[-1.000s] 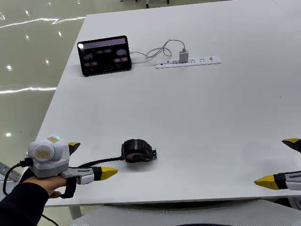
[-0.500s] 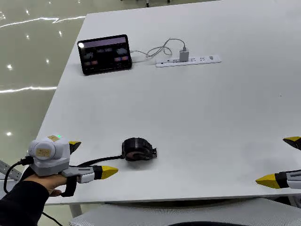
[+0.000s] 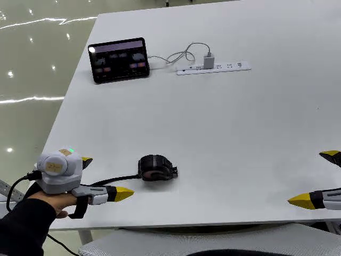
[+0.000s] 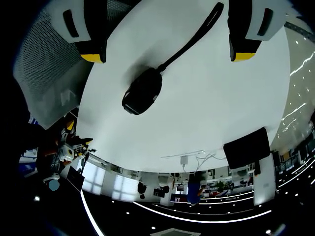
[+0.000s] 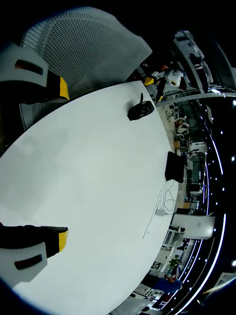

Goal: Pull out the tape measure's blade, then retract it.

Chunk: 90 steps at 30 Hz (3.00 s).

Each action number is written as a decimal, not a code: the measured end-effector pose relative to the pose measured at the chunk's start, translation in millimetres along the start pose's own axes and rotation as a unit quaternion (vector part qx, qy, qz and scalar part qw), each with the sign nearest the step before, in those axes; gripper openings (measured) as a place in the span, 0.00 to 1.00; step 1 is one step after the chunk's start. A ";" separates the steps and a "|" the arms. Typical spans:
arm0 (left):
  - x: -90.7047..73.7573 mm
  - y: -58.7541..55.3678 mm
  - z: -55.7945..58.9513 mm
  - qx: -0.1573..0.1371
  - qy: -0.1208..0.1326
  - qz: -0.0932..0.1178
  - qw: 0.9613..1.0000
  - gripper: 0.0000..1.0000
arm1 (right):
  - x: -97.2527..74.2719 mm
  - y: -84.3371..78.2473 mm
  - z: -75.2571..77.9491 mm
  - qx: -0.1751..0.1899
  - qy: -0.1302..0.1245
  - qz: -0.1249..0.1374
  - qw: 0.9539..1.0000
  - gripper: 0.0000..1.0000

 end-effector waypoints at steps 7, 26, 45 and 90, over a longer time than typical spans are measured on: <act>0.8 2.8 1.0 0.003 -0.012 -0.009 1.000 1.00 | 6.9 1.2 -3.1 -0.017 0.012 -0.006 1.000 1.00; 10.1 22.0 0.5 0.121 -0.069 -0.043 0.989 1.00 | 19.7 20.5 -7.0 -0.070 0.047 0.026 0.996 1.00; 46.4 46.2 5.4 0.173 -0.122 -0.057 0.976 1.00 | 52.1 55.2 -19.1 -0.103 0.081 0.033 0.991 1.00; 101.9 59.3 48.0 0.294 -0.180 -0.139 0.929 0.47 | 173.5 111.7 -86.9 -0.202 0.224 0.047 0.952 0.76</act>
Point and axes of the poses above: the centre of the closed fingertips' face, and the gripper's own axes: x roughly forward along the fingers, z roughly to its right, y roughly out of its top, the point moved 10 cm from there along -x, roughly backward along the fingers, and after that the axes turned 3 degrees about -x, right-handed, at the moved point
